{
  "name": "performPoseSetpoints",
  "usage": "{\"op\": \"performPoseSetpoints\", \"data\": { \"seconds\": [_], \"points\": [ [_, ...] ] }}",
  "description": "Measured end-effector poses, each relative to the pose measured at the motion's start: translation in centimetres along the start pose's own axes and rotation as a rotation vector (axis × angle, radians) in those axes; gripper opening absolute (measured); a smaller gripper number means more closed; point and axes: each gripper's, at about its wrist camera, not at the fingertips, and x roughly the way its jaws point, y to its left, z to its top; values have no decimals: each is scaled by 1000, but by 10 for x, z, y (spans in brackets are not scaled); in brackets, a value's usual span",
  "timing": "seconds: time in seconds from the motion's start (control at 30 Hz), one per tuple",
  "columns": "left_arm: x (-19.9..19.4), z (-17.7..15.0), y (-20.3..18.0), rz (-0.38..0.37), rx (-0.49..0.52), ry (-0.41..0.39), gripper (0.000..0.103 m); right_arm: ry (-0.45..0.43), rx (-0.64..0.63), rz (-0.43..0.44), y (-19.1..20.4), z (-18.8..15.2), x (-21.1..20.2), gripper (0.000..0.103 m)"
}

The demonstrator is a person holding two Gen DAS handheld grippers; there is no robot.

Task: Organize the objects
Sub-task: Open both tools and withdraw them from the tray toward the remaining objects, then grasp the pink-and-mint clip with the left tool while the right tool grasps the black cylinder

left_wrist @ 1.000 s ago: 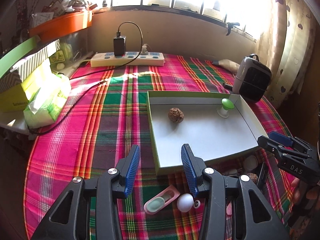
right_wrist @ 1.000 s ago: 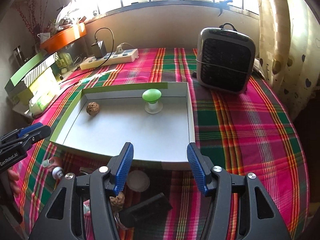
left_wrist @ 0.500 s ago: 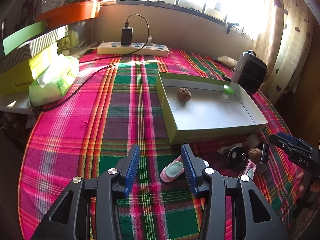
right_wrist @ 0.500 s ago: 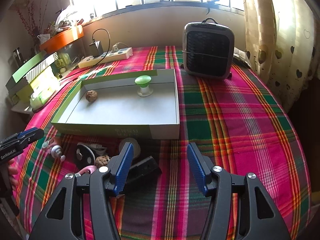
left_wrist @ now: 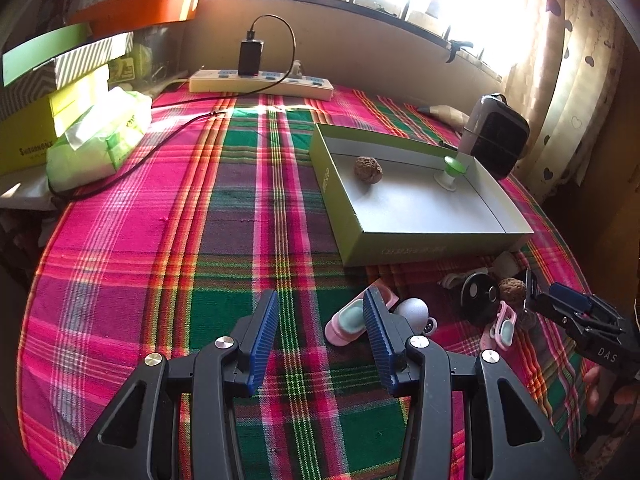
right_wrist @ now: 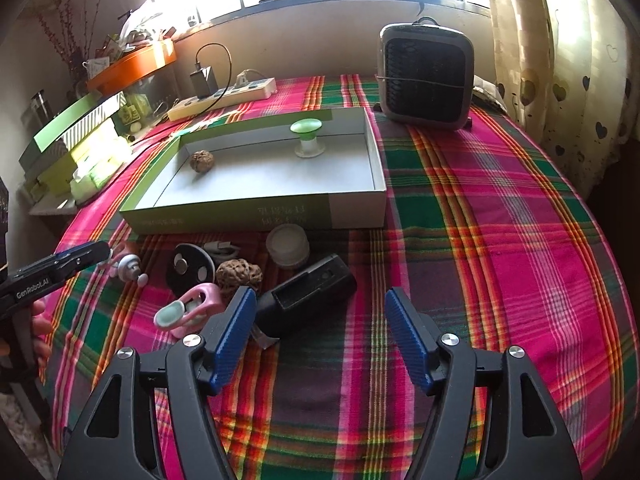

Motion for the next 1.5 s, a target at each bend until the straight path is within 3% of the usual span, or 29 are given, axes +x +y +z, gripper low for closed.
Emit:
{"op": "performPoseSetpoints", "data": {
  "seconds": [0.43, 1.03, 1.27, 1.5],
  "points": [
    [1, -1, -4, -31, 20, 9, 43, 36, -24, -27, 21, -7, 10, 68],
    [8, -6, -12, -52, 64, 45, 43, 54, 42, -177, -17, -20, 0, 68],
    [6, -5, -12, -48, 64, 43, 43, 7, 44, -129, -8, -15, -6, 68],
    [9, -5, -14, -41, 81, 54, 43, 39, 46, -153, -5, -6, 15, 68]
  ]
}}
